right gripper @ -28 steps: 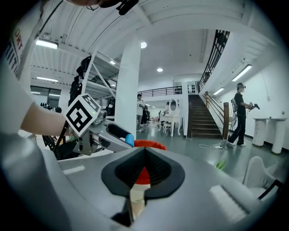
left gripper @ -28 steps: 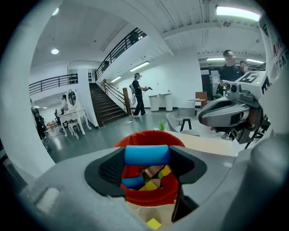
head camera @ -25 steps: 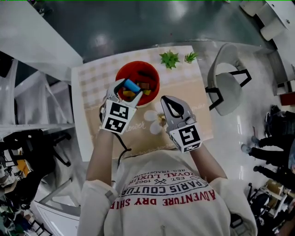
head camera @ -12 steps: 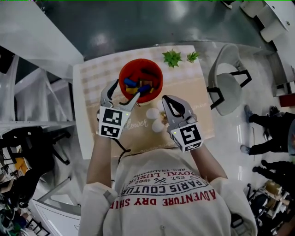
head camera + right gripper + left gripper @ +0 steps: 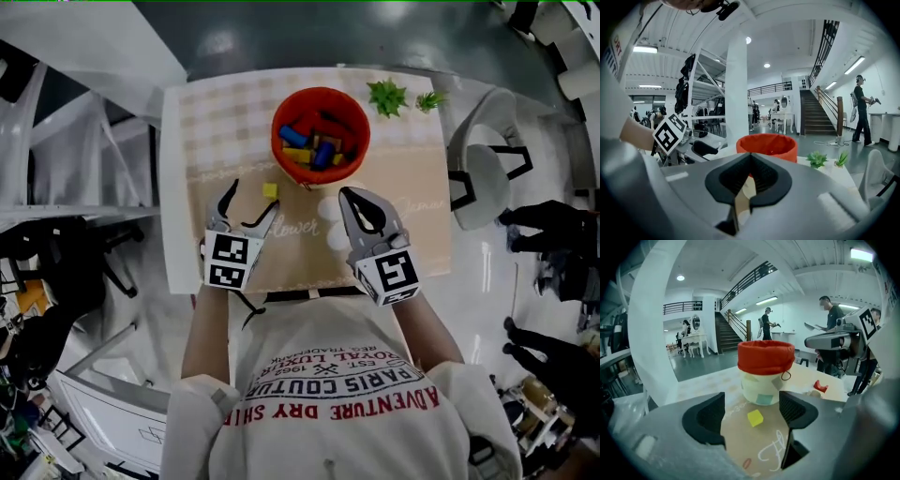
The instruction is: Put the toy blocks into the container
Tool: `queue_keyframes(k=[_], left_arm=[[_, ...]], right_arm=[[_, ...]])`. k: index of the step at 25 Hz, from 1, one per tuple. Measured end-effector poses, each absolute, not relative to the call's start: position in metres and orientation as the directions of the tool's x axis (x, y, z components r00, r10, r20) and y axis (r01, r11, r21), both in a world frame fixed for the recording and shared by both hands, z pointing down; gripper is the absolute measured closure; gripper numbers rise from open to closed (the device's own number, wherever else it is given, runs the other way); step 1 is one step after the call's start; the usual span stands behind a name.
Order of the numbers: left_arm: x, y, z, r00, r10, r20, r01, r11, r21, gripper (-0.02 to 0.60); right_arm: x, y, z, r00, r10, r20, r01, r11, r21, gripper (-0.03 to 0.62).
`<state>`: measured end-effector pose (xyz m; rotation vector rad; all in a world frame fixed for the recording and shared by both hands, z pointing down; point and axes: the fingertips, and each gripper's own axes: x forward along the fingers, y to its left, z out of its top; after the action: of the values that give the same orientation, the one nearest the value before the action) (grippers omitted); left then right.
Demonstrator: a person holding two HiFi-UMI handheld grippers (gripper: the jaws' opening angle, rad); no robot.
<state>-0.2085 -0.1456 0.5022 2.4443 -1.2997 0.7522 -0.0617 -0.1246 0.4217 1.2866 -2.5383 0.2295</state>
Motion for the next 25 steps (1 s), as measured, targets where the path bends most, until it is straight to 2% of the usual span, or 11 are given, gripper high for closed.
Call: queue_keyframes(k=[4, 10, 17, 19, 20, 25], left_arm=[[-0.207, -0.146, 0.537, 0.465, -0.652, 0.599, -0.826, -0.562, 0.029, 0.209], [-0.199, -0.149, 0.583, 0.462, -0.599, 0.654, -0.829, -0.553, 0.079, 0.215], [-0.189, -0.157, 0.616, 0.452, -0.56, 0.695, -0.824, -0.56, 0.085, 0.278], [-0.188, -0.158, 0.62, 0.443, -0.562, 0.699, -0.82, -0.569, 0.062, 0.336], [-0.187, -0.158, 0.621, 0.44, -0.564, 0.699, -0.818, -0.573, 0.053, 0.385], [-0.189, -0.157, 0.611, 0.451, -0.571, 0.686, -0.813, -0.581, 0.05, 0.396]], right_arm=[[-0.068, -0.127, 0.439, -0.557, -0.761, 0.334, -0.812, 0.583, -0.025, 0.592], [-0.067, -0.122, 0.468, -0.531, -0.735, 0.423, -0.821, 0.569, -0.042, 0.592], [-0.065, -0.126, 0.49, -0.525, -0.738, 0.424, -0.832, 0.551, -0.071, 0.592], [-0.066, -0.125, 0.492, -0.53, -0.735, 0.423, -0.827, 0.559, -0.065, 0.592], [-0.067, -0.125, 0.493, -0.531, -0.734, 0.423, -0.825, 0.561, -0.063, 0.592], [-0.065, -0.122, 0.488, -0.536, -0.732, 0.419, -0.822, 0.567, -0.061, 0.592]])
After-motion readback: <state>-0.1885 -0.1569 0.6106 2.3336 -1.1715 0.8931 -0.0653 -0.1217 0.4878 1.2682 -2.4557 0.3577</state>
